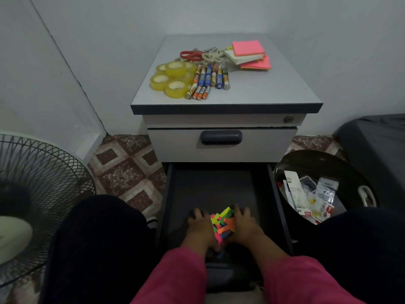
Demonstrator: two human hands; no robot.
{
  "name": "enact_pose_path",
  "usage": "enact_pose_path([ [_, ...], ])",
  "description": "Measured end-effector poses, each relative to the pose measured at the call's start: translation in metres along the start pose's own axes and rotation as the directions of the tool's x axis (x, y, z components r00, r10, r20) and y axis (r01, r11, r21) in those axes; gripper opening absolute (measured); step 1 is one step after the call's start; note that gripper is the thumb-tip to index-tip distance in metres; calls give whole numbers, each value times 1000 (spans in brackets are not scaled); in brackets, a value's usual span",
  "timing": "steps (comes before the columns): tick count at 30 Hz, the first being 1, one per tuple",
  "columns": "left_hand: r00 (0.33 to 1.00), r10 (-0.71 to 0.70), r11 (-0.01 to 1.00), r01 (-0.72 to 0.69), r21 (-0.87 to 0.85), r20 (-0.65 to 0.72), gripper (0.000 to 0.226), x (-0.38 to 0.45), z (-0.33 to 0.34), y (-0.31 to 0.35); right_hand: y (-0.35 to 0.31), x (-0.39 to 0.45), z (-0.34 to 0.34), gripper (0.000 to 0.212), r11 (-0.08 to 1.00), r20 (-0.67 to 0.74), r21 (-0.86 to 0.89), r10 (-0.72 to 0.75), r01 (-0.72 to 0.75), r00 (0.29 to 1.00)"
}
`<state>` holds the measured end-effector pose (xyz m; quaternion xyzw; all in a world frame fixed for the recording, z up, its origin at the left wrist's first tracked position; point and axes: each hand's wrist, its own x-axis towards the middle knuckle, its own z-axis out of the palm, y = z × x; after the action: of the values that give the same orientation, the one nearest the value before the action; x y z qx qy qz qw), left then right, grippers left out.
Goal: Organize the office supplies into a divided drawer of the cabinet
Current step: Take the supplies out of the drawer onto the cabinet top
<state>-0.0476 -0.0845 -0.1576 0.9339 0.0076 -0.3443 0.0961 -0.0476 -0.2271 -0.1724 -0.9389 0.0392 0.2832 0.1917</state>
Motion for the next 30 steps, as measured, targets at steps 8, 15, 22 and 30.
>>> enact_pose_path([
  [8, 983, 22, 992, -45, -122, -183, 87, 13, 12, 7, 1, 11, 4, 84, 997, -35, 62, -38, 40, 999],
  [15, 968, 42, 968, -101, -230, -248, 64, 20, 10, 5, 1, 14, 3, 26, 974, -101, 225, 35, -12, 994],
  [22, 962, 22, 972, -84, -220, -270, 58, 24, 11, 6, -1, 10, 1, 21, 986, -133, 166, 47, -24, 990],
  [30, 971, -22, 982, -23, -185, -237, 30, 24, 5, 2, 0, 7, -3, 20, 993, -142, 111, 65, -49, 988],
])
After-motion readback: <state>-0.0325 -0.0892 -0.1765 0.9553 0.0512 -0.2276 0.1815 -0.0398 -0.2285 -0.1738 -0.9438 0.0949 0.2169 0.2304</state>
